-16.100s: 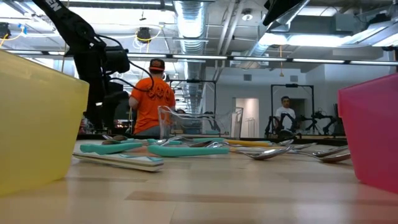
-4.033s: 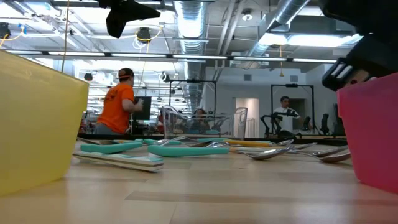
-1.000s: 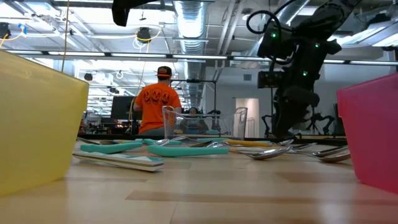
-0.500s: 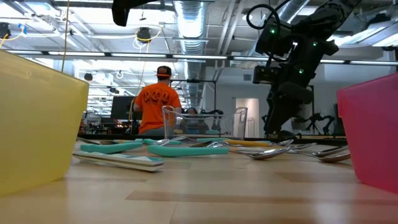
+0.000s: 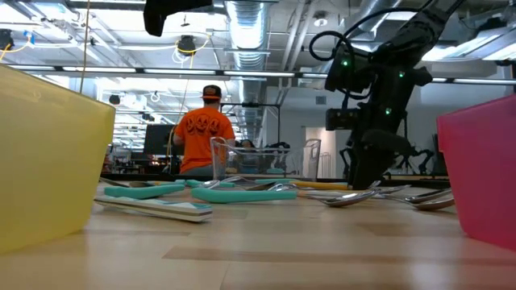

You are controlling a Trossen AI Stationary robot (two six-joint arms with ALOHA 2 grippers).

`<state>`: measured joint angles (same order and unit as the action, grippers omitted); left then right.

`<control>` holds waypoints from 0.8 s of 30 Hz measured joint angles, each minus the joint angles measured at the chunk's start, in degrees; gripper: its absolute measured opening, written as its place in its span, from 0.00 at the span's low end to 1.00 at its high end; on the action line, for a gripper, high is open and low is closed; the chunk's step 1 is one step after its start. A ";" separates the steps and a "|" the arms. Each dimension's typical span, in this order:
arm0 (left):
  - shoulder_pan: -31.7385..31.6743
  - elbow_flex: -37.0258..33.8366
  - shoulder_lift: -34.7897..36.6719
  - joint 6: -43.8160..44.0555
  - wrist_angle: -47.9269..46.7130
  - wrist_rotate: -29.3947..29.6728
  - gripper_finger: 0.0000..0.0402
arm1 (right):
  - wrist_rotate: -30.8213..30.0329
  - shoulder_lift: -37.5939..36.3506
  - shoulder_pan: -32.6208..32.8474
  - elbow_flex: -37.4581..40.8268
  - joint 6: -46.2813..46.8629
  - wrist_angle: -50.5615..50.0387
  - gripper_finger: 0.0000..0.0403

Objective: Sort silverware by color (type)
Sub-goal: Put the yellow spoon into the yellow bin

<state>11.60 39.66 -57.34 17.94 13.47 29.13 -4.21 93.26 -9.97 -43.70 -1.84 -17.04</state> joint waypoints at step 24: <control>-0.07 0.00 0.00 0.71 -0.29 5.81 0.39 | -0.90 -1.29 -0.40 0.32 10.31 -0.44 0.13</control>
<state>11.53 39.66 -57.34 18.65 13.19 34.94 -5.10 91.97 -10.37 -43.38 8.47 -17.48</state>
